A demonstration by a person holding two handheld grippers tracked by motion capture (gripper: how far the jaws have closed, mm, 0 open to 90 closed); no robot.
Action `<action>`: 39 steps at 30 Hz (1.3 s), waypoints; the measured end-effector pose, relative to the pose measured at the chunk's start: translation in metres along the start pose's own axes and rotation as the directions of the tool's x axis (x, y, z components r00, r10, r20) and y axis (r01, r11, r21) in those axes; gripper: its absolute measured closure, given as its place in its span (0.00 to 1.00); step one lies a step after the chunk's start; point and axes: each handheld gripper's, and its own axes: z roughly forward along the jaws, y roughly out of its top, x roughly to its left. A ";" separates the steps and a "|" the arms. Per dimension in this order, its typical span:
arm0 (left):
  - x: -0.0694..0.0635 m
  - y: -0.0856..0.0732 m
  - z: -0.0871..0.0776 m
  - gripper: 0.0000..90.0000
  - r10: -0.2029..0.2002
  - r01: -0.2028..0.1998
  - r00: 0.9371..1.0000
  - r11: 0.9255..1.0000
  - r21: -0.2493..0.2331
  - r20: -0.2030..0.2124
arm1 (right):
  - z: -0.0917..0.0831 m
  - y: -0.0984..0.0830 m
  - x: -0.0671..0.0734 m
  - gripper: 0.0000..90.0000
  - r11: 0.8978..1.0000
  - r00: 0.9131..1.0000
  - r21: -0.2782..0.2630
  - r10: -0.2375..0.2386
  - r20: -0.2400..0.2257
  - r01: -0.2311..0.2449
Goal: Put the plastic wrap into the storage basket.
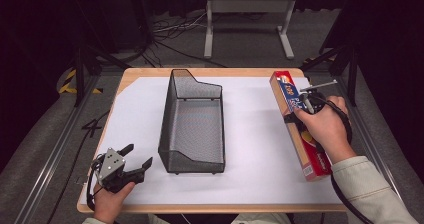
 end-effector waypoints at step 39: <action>0.001 0.000 -0.003 0.25 -0.003 0.003 1.000 1.000 -0.012 0.009 | -0.016 0.029 0.136 0.44 0.984 0.971 -0.038 -0.178 -0.162 0.174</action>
